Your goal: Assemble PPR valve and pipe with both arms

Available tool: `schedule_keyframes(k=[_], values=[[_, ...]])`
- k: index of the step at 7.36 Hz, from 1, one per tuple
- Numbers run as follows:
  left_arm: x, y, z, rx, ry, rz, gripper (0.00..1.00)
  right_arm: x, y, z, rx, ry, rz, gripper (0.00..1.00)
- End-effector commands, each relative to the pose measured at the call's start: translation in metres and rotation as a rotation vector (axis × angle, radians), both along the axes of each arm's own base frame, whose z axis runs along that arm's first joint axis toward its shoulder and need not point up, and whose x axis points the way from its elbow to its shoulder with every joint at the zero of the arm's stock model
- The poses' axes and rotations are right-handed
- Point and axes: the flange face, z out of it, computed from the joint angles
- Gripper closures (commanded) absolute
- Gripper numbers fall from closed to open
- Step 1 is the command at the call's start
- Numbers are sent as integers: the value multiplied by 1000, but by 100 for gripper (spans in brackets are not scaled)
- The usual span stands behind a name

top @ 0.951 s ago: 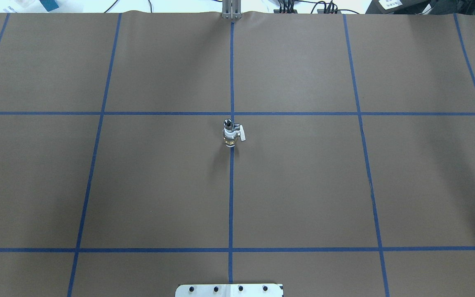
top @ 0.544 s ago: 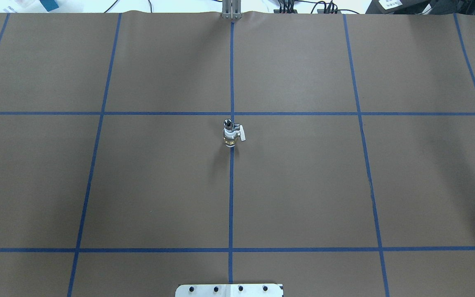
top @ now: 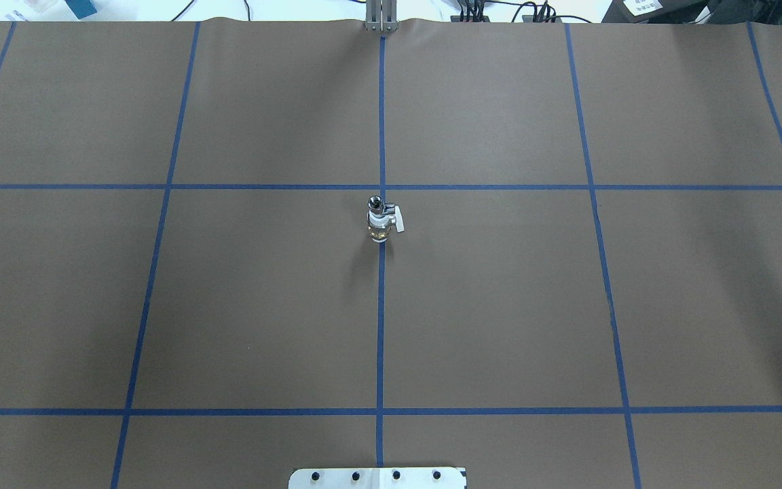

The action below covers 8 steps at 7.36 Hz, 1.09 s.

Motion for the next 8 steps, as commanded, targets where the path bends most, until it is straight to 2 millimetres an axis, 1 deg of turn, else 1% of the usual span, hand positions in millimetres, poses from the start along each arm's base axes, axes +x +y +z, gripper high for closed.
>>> schedule_keyframes(k=[1, 3, 4, 5, 6, 7, 8], values=[[-26, 5, 22, -53, 17, -51, 0, -1, -2, -2, 3, 1, -2, 1], [-45, 0, 55, -131, 43, -96, 0, -1, -2, 0, -2, 1, 1, 1], [-48, 1, 57, -143, 43, -110, 0, -1, -2, -1, 0, 1, 1, 1], [-52, 1, 60, -192, 45, -161, 0, -1, -2, -2, 0, 1, 2, 1], [-59, 0, 67, -213, 46, -187, 0, -1, -2, -1, -1, 1, 2, 1], [-61, 0, 72, -222, 45, -192, 0, -1, -2, -2, 0, 1, 2, 1], [-67, 0, 72, -223, 46, -205, 0, -1, -2, -2, -1, 2, 3, 1]])
